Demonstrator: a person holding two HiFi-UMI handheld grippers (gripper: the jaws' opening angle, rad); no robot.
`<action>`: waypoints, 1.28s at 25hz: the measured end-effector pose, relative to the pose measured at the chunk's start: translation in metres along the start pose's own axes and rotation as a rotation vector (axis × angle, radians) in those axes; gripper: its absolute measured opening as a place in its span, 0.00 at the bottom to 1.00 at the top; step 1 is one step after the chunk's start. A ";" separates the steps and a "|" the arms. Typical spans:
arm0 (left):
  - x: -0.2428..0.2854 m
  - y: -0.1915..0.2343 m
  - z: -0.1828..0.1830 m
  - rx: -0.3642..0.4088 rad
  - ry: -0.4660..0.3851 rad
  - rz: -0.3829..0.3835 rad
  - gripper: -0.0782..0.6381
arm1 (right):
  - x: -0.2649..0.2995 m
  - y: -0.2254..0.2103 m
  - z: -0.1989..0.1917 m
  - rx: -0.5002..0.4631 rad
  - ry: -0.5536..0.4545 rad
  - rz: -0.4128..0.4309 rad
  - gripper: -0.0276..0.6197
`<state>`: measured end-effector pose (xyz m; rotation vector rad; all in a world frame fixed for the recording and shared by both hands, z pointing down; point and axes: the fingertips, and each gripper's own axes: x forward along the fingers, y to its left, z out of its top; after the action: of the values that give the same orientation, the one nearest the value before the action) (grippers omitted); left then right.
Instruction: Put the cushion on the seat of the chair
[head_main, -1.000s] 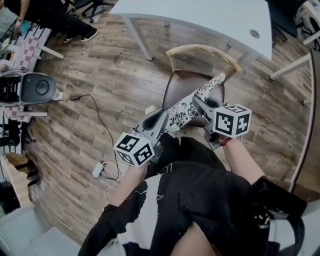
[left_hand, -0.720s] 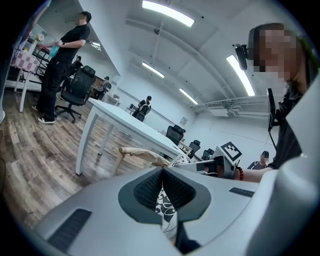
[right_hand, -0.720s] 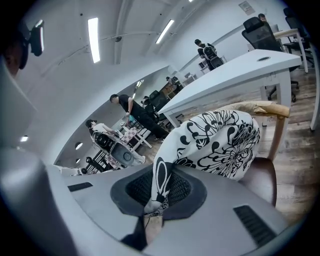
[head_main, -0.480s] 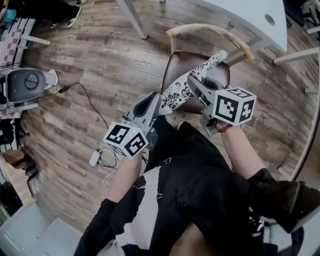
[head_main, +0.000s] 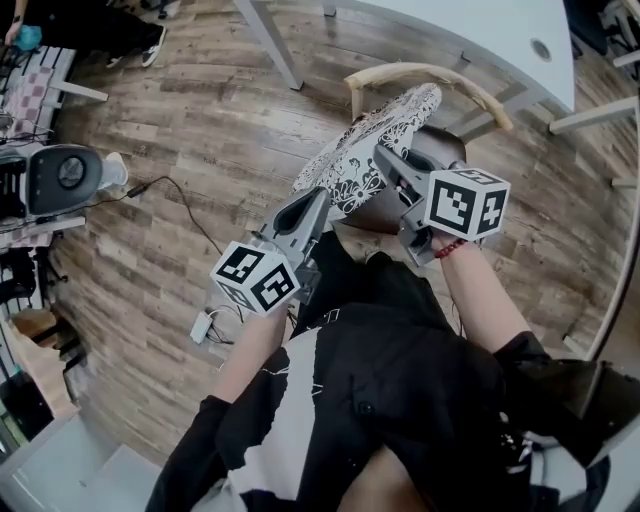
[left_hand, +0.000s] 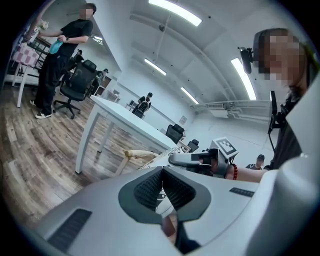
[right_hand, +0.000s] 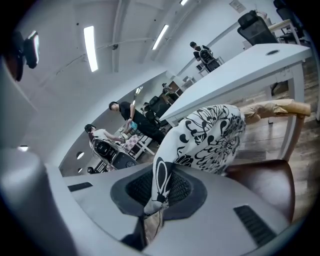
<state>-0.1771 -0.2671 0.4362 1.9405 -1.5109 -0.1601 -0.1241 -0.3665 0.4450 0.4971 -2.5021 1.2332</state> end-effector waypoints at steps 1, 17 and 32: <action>0.000 0.001 -0.001 -0.005 0.003 -0.001 0.13 | 0.000 -0.007 -0.006 0.009 0.010 -0.019 0.09; 0.019 0.006 -0.034 -0.060 0.081 -0.029 0.13 | -0.022 -0.116 -0.080 0.153 0.098 -0.295 0.09; 0.038 0.012 -0.053 -0.076 0.152 -0.034 0.13 | -0.029 -0.174 -0.109 0.308 0.071 -0.407 0.09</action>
<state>-0.1492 -0.2802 0.4954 1.8748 -1.3547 -0.0816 -0.0095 -0.3731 0.6174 0.9625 -2.0200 1.4350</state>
